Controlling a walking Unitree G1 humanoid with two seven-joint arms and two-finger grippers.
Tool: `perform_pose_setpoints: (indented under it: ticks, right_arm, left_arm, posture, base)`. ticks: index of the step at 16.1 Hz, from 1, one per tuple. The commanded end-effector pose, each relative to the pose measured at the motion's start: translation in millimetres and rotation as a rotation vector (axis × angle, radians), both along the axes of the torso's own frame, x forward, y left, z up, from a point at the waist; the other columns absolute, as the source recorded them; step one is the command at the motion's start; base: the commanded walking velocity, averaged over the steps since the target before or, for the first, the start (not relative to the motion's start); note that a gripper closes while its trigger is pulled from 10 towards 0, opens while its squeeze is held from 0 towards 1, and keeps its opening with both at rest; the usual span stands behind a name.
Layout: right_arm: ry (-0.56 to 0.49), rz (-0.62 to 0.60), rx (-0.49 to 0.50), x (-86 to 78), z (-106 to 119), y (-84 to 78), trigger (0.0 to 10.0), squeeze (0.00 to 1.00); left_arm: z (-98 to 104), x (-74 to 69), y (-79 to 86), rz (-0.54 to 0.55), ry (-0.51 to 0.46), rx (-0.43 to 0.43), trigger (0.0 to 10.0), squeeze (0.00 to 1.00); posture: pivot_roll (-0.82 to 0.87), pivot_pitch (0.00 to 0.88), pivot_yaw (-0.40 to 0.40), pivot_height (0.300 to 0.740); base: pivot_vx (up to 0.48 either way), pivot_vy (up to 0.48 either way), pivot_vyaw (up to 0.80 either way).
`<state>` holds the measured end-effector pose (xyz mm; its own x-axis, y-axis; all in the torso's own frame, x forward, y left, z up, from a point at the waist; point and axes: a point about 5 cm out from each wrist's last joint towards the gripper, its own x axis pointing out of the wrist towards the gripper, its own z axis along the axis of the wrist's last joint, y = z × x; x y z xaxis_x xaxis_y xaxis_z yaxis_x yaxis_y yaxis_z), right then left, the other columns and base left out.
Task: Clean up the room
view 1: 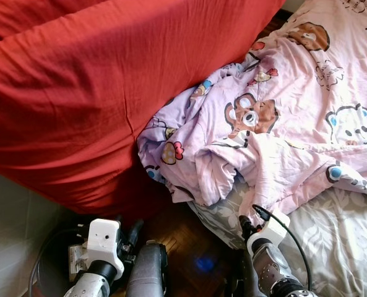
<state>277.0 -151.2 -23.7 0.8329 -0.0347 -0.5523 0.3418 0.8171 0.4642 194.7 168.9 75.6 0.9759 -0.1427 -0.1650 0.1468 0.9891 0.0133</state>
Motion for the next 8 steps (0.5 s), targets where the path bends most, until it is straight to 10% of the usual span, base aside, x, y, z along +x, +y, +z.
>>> perform_pose_setpoints:
  ticks: [1, 8]
  right_arm:
    - [0.032, 0.002, 0.026, -9.3, -8.2, 6.0, 0.0, 0.00]
    - [-0.013, -0.008, 0.013, -0.3, 0.0, 2.1, 0.0, 0.00]
  left_arm:
    - [-4.2, -6.1, 3.7, 0.013, 0.035, 0.019, 10.0, 0.00]
    - [-5.8, -0.4, 3.1, 0.015, 0.032, 0.020, 10.0, 0.00]
  posture:
    - [0.18, 0.322, 0.092, 0.647]
    - [0.18, 0.294, 0.086, 0.647]
  base:
    - [0.000, 0.000, 0.00]
    - [0.000, 0.000, 0.00]
